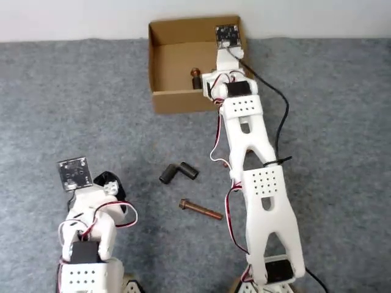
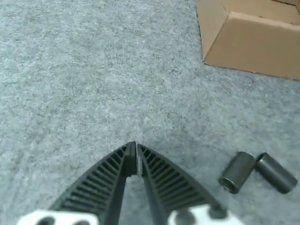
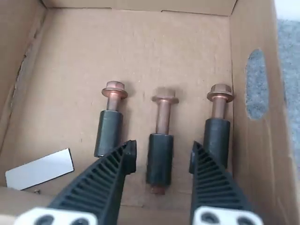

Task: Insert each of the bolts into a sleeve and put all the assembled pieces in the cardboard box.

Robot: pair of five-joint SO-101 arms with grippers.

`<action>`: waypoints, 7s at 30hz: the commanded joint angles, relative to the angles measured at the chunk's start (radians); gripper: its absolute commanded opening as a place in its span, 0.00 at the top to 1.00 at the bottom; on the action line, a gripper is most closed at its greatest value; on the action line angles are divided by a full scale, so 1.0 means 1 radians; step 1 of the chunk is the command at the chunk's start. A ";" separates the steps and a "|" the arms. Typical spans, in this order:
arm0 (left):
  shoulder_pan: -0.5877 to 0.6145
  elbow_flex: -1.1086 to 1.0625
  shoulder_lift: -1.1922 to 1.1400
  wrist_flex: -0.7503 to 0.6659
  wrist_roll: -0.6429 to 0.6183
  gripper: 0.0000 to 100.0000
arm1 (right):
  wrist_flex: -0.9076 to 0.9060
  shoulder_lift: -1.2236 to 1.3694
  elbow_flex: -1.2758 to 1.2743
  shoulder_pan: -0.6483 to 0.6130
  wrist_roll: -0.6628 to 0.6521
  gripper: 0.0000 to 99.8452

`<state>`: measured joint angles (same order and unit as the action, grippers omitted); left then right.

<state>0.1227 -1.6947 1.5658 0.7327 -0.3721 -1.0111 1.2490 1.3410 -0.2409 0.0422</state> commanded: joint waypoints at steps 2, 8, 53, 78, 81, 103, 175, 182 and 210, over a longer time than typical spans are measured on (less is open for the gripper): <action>0.037 0.005 0.000 0.005 -0.061 1.00 | -0.025 -0.013 0.103 0.007 -0.023 0.94; 0.100 0.005 0.006 0.005 -0.101 1.00 | -0.087 -0.015 0.272 0.001 -0.117 0.99; 0.100 0.005 0.002 0.006 -0.101 1.00 | -0.733 -0.723 -0.778 -0.348 -0.206 0.81; 0.098 0.005 0.000 0.006 -0.101 1.00 | -0.578 -0.409 -0.766 -0.371 -0.236 0.99; 0.098 0.005 0.000 0.006 -0.101 1.00 | -0.595 -0.470 -0.752 -0.371 -0.164 0.99; 0.049 0.005 0.006 0.028 -0.095 1.00 | -0.782 -1.188 -1.066 -0.159 0.138 0.99; -0.720 3.149 -2.814 0.948 0.422 0.85 | -0.490 -2.583 -2.326 0.668 -0.063 0.99; -0.747 3.186 -2.863 0.919 0.422 0.85 | -0.490 -2.583 -2.326 0.667 -0.063 0.99; -0.740 3.077 -2.859 1.023 0.420 0.99 | -0.490 -2.585 -2.326 0.667 -0.063 0.99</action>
<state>-0.6245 1.3832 -1.3126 1.7177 0.0391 -1.5205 -1.3272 -0.9943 0.4158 -0.0084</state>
